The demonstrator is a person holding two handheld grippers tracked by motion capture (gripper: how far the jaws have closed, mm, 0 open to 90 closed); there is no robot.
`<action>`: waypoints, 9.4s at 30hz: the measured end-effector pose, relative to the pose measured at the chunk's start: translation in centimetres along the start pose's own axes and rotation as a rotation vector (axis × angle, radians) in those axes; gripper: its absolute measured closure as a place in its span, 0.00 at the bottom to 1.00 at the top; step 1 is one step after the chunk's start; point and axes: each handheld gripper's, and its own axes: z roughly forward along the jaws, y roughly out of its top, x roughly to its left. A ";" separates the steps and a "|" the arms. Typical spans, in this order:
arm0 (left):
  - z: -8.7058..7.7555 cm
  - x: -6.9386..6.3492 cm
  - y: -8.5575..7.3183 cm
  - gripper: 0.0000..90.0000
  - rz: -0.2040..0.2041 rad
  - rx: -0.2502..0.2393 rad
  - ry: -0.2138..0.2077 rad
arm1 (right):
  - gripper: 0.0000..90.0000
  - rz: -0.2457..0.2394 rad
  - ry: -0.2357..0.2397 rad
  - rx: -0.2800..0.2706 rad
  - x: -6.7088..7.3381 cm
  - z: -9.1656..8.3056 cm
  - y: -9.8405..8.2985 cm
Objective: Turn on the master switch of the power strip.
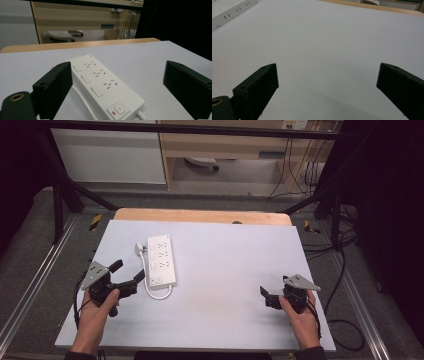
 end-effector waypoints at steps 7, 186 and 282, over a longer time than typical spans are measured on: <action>0.7 -0.6 0.1 0.09 0.053 0.023 -0.014 | 0.05 -0.004 -0.010 0.011 -0.1 0.0 -0.1; 7.2 -0.7 -3.8 1.00 0.061 0.421 -0.031 | 0.04 -0.012 -0.026 0.068 -0.3 -0.8 -0.8; 7.3 -0.9 -3.9 1.00 0.050 0.418 -0.037 | 0.04 -0.004 -0.024 0.078 -0.6 -0.7 -0.9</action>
